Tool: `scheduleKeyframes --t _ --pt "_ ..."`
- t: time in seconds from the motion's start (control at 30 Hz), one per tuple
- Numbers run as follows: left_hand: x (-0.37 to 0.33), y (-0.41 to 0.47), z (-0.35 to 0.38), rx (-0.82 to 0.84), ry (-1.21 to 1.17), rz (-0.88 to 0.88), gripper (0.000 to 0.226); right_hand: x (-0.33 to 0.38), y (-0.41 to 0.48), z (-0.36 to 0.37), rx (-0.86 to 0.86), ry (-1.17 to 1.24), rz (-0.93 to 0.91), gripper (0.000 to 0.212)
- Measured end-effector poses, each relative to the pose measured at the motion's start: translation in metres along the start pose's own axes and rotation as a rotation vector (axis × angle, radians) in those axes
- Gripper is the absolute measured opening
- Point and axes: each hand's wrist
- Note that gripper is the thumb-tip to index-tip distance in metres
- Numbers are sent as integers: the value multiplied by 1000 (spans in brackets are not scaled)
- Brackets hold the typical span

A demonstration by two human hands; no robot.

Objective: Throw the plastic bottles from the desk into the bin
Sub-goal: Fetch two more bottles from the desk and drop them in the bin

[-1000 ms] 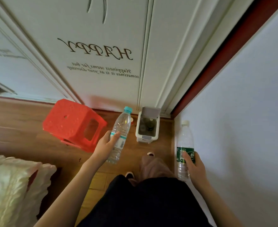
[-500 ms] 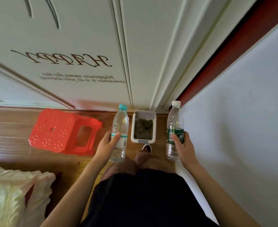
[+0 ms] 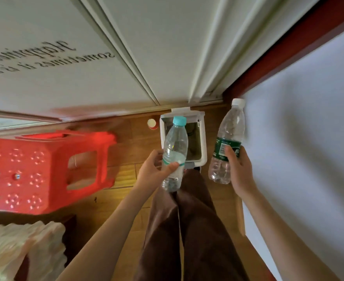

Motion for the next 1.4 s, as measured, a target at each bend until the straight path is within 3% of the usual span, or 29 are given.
scheduleKeyframes --t 0.1,0.2,0.33,0.43,0.53,0.9,1.1,1.4 --pt "26 66 23 61 18 50 40 -60 36 8 -31 18 11 47" --pt "45 112 46 87 29 99 46 -109 62 14 -35 31 0 51" --pt "57 162 70 95 -28 159 53 -151 83 16 -3 102 -13 32" --pt "66 189 85 97 -41 146 60 -167 95 15 49 147 2 35" --pt "77 209 96 34 20 109 57 -178 106 14 75 157 34 46" --pt "98 267 123 41 132 -47 67 -188 119 14 83 159 67 21" --pt "98 300 135 -17 99 -61 81 -192 122 12 103 159 17 34" --pt "91 305 145 -50 101 -52 80 -194 119 11 100 148 -8 25"
Point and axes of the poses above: each hand's wrist, its own y-axis towards the middle knuckle, its own z-axis out of the palm, x = y × z, and after that the axes turned 10 degrees about -z, right-handed
